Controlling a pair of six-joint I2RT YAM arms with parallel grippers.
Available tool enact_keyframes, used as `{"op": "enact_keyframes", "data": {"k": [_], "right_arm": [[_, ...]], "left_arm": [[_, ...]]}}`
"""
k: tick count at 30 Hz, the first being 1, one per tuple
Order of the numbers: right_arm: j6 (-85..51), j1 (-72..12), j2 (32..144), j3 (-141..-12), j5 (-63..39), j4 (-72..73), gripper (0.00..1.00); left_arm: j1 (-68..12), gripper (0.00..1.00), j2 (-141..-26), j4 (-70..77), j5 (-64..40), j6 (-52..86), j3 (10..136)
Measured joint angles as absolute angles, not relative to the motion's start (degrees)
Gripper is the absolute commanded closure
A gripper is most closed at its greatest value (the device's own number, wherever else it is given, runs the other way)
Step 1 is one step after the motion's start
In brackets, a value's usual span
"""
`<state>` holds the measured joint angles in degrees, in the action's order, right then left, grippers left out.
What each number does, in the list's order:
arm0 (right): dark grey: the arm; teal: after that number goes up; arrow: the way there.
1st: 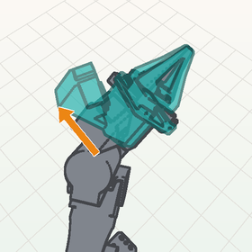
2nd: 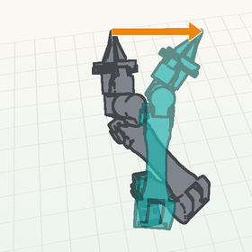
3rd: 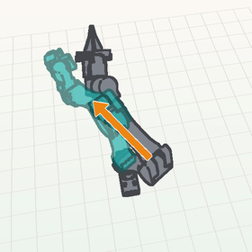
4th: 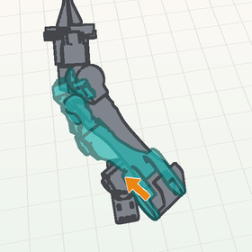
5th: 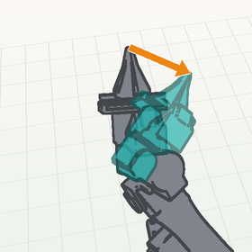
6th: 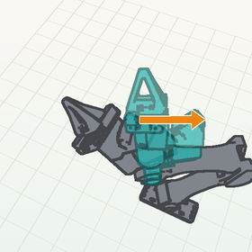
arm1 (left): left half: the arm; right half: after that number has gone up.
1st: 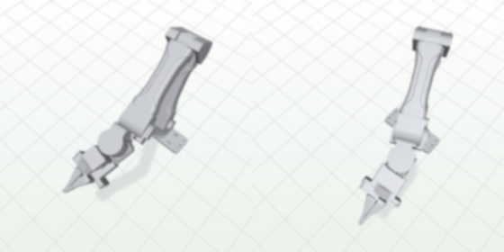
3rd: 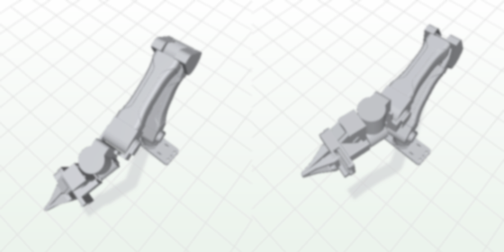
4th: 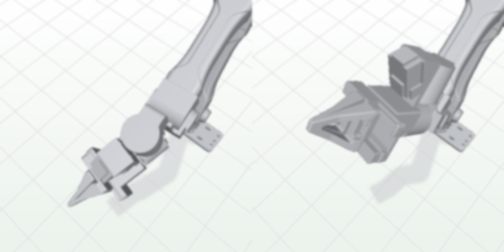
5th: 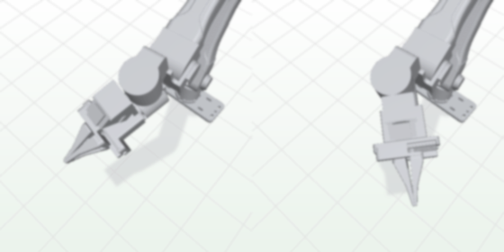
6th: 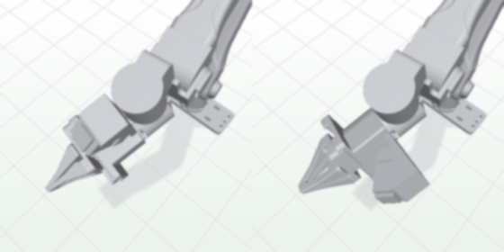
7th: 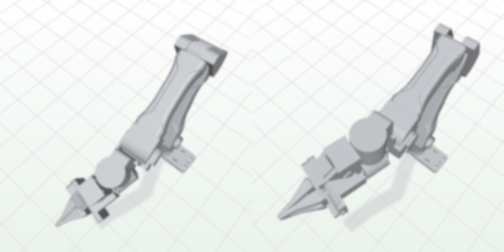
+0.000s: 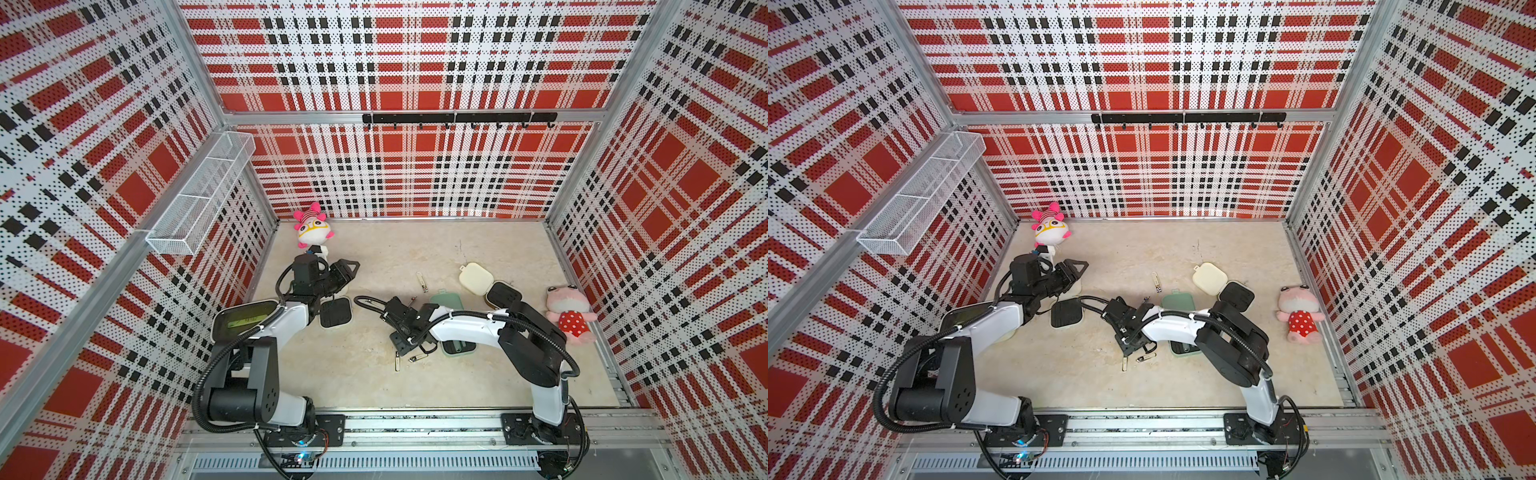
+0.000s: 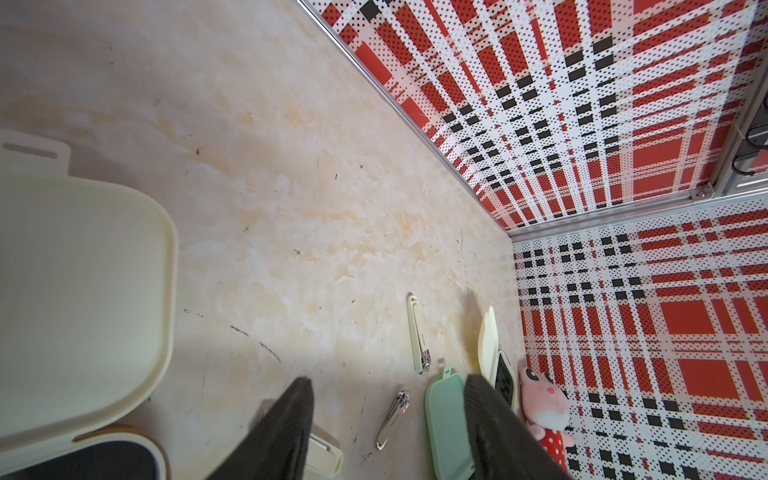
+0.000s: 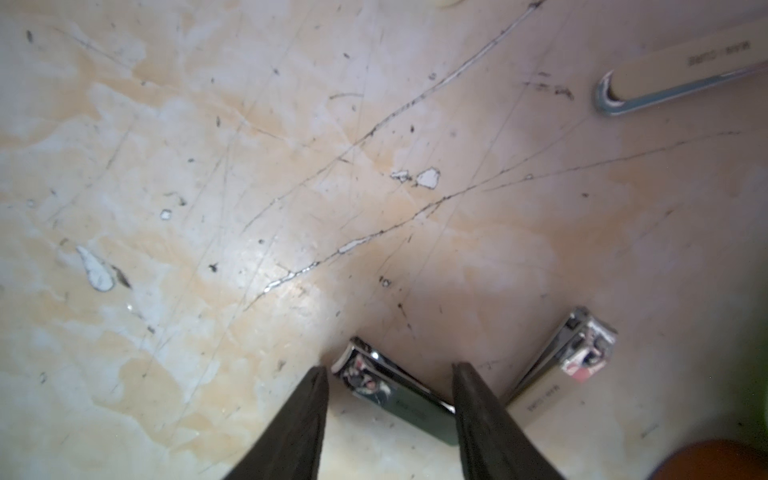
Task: Organize nail clipper sets
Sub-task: Pick up the nail clipper from the center of the board.
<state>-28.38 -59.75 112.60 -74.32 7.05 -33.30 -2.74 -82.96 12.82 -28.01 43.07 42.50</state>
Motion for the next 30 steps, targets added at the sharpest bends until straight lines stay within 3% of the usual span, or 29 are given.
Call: {"op": "enact_keyframes", "data": {"k": [13, 24, 30], "right_arm": [[-30.2, -60.3, 113.7, -76.1, 8.6, -35.0, 0.73], [-30.9, -60.2, 115.2, -78.2, 8.9, -35.4, 0.72], [-30.9, -59.9, 115.3, -78.3, 8.6, -34.8, 0.81]], "left_arm": [[-2.8, 0.38, -83.0, 12.8, -28.0, 43.2, 42.5], [-2.8, 0.38, -83.1, 13.0, -28.0, 43.2, 42.5], [-2.8, 0.38, -83.3, 13.3, -28.0, 43.2, 42.5]]}}
